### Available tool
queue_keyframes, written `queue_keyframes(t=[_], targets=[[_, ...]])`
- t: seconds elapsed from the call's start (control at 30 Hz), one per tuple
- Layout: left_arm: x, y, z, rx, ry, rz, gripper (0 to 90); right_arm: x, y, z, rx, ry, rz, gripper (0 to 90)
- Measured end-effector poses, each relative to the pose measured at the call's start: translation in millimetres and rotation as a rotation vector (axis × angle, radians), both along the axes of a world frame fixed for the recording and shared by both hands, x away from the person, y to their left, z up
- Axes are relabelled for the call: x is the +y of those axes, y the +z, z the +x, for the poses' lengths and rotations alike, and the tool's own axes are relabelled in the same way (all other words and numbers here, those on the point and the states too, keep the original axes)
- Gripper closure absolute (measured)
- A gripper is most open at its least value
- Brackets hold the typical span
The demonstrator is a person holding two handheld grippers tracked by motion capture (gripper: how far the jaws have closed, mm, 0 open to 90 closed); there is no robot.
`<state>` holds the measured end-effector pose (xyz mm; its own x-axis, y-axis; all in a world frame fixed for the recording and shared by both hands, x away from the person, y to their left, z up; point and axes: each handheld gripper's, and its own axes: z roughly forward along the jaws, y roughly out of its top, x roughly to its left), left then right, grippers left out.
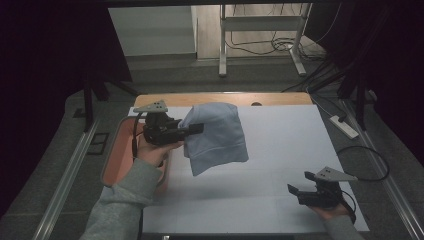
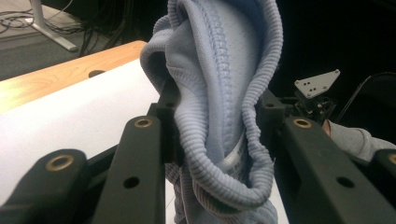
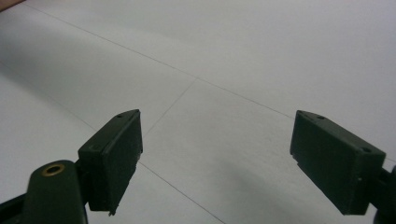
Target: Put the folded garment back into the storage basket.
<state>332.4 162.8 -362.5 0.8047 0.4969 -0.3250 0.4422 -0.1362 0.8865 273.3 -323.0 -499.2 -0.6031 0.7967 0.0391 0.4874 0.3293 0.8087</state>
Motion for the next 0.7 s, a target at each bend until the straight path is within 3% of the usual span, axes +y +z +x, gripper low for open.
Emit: queue_keyframes(t=[0.7], targets=[[26.5,5.6,-9.0,-0.009,0.045,-0.006,63.6,-0.7,-0.4,0.4,0.001,-0.008,-0.003,17.7]])
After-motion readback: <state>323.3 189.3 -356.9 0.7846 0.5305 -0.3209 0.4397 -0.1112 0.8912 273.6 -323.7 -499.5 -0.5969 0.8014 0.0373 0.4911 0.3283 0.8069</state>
